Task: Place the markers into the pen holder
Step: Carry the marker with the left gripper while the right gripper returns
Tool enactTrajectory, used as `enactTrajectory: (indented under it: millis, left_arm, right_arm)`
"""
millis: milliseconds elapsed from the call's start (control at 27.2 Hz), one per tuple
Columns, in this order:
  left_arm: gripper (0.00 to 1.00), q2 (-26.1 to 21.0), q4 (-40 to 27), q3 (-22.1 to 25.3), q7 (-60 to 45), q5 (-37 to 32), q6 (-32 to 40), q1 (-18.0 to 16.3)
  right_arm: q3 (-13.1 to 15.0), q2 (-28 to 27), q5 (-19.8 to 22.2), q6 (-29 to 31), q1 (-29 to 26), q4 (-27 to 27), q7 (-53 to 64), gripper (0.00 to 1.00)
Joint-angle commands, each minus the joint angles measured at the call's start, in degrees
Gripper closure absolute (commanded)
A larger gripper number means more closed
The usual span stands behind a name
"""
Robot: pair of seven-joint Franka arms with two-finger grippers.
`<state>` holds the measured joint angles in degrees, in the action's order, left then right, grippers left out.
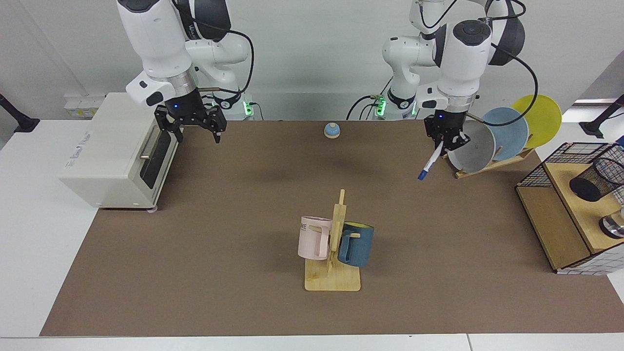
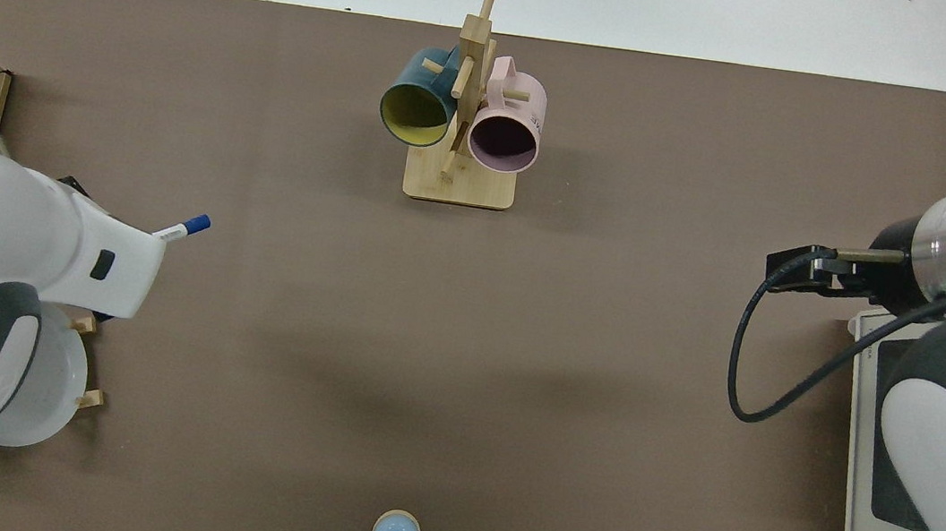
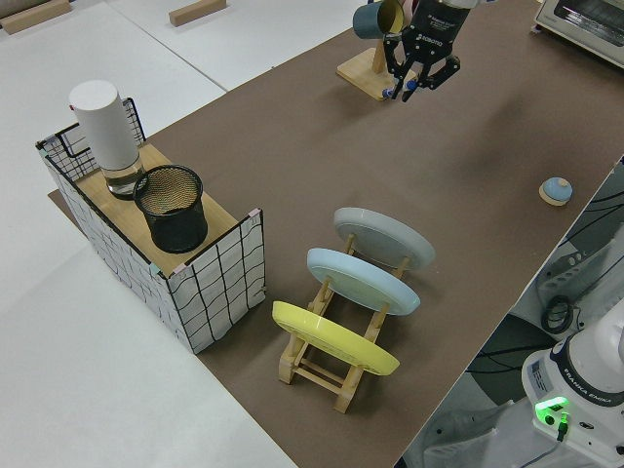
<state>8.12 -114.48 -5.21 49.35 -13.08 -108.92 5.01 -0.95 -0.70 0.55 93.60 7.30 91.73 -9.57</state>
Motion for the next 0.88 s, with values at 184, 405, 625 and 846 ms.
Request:
enactTrajectory:
  millis: [184, 405, 625, 846]
  left_arm:
    - [1.00, -3.37, 6.46, -0.41, 12.43, -16.26, 4.68, -3.43]
    - [1.00, -3.72, 7.60, -0.33, 20.69, -23.29, 4.24, -5.71]
    - [1.00, -5.04, 9.98, -0.33, 28.42, -29.62, 3.45, -8.26]
    - [1.00, -6.09, 11.30, -0.33, 35.01, -34.11, -0.76, -11.68]
  right_arm:
    - [-0.19, 1.22, -0.55, -1.04, -1.76, -0.93, 3.15, 0.00]
    - [-0.19, 2.19, -1.26, -2.45, -2.02, -0.41, 6.14, 0.00]
    - [-0.19, 2.19, -1.69, -2.19, -2.11, -0.23, 6.32, 0.00]
    - [-0.19, 2.19, -1.69, -2.19, -2.64, -0.23, 6.32, 0.00]
